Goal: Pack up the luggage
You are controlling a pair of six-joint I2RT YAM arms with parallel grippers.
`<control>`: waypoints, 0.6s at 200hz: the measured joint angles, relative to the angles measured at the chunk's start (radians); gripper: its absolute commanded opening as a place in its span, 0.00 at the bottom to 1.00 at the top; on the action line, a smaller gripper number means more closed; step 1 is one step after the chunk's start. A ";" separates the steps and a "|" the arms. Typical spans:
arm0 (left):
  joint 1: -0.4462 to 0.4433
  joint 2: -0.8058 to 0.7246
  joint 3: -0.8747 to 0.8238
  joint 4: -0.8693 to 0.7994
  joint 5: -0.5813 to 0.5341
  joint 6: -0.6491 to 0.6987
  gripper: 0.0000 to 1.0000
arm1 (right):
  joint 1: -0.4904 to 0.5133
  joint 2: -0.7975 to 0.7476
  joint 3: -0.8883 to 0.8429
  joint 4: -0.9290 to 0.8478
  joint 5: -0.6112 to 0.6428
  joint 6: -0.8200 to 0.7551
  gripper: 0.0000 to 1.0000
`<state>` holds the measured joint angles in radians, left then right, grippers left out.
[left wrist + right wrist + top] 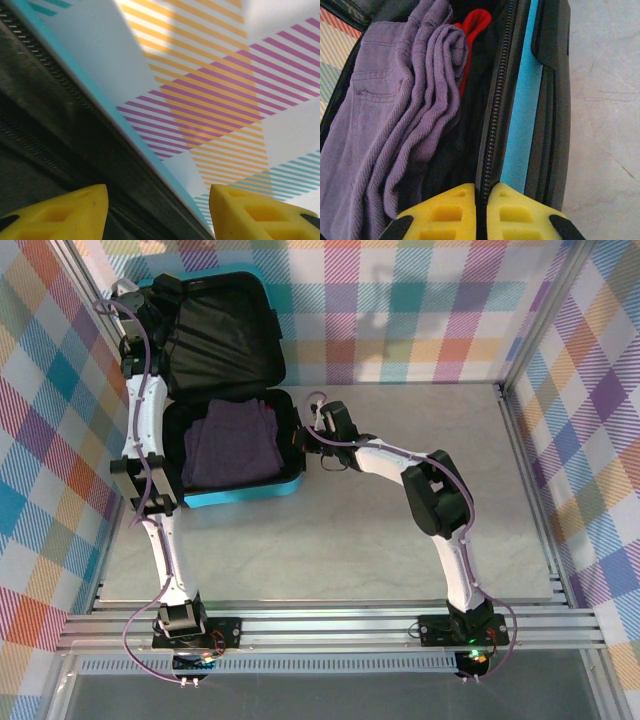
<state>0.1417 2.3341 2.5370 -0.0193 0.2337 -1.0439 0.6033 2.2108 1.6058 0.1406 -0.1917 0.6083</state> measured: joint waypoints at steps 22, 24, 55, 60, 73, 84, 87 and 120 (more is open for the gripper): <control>0.000 -0.007 0.007 -0.060 -0.023 -0.010 0.57 | 0.000 -0.019 -0.039 0.029 0.001 -0.002 0.00; 0.000 -0.007 0.008 -0.063 -0.024 -0.011 0.57 | 0.000 -0.021 -0.043 0.031 0.001 -0.002 0.00; 0.000 -0.009 0.027 -0.090 -0.037 -0.034 0.57 | 0.000 -0.066 -0.132 0.085 0.004 -0.002 0.00; 0.000 -0.009 0.030 -0.090 -0.036 -0.040 0.57 | 0.000 -0.073 -0.146 0.095 0.004 -0.002 0.00; 0.000 -0.009 0.037 -0.087 -0.033 -0.055 0.57 | 0.000 -0.088 -0.179 0.119 0.004 -0.002 0.00; 0.000 -0.009 0.045 -0.087 -0.033 -0.068 0.57 | 0.000 -0.099 -0.203 0.141 0.004 -0.001 0.00; 0.000 -0.009 0.046 -0.087 -0.033 -0.071 0.57 | 0.000 -0.101 -0.210 0.147 0.004 -0.001 0.00; -0.003 -0.009 0.058 -0.093 -0.034 -0.086 0.57 | 0.000 -0.135 -0.293 0.213 0.004 0.006 0.00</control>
<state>0.1387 2.3249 2.5950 -0.1120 0.1997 -1.1297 0.6033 2.0754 1.3128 0.3538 -0.1875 0.6144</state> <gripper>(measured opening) 0.573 0.096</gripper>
